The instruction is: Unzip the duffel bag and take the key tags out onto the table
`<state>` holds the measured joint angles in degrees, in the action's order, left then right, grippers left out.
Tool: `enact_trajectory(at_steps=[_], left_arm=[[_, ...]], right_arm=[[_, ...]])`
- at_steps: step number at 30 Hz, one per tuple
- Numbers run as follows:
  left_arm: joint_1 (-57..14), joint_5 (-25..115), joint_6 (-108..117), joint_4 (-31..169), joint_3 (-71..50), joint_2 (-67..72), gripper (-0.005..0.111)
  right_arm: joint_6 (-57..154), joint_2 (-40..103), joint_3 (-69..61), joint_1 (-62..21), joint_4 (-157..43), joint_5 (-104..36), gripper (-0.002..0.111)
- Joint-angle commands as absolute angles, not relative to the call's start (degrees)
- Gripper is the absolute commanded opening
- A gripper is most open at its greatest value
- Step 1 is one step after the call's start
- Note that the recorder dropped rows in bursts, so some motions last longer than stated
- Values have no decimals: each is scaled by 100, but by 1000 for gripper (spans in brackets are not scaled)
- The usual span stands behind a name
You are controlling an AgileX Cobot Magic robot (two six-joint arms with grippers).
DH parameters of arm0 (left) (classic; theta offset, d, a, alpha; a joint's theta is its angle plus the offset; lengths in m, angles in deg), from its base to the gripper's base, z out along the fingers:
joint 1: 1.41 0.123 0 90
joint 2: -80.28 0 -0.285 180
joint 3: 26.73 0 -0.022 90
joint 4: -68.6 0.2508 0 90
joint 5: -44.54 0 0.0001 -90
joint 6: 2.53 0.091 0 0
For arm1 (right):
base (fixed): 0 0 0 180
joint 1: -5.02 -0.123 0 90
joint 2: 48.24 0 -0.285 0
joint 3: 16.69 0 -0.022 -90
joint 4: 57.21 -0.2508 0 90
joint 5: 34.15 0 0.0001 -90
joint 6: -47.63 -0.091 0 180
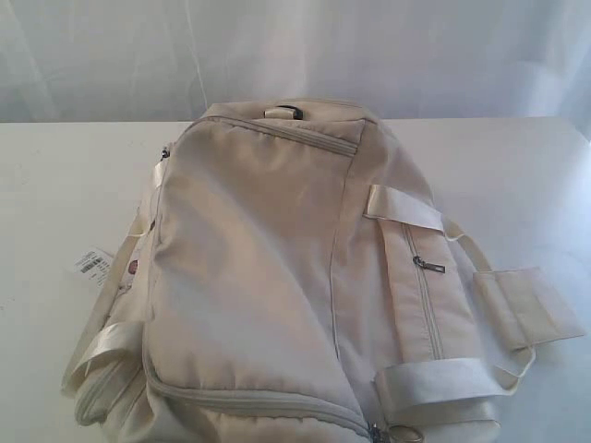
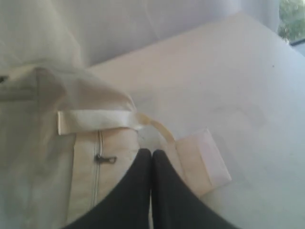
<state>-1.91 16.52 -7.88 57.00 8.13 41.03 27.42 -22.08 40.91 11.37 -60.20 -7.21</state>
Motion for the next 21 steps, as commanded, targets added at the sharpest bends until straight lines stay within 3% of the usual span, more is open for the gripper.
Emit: enact_trajectory(at_steps=[1,5,8,21], left_arm=[[-272,55,1870,3865,224,3159,0],[-272,-1063,2745,3287,-55,2442,0],[-272,-1408,2947,3206,-85,2154,0],[-272,-1009,3234,3184,-85,2108,0]], right_arm=[[4339,-1365,3594,1186,-7092,-98,0],[6403,-857,3048,1186,-8306,695,0],[6817,-645,2691,1186,-8579,1219,0],[7231,530,758,1109,-8795,3582,0]])
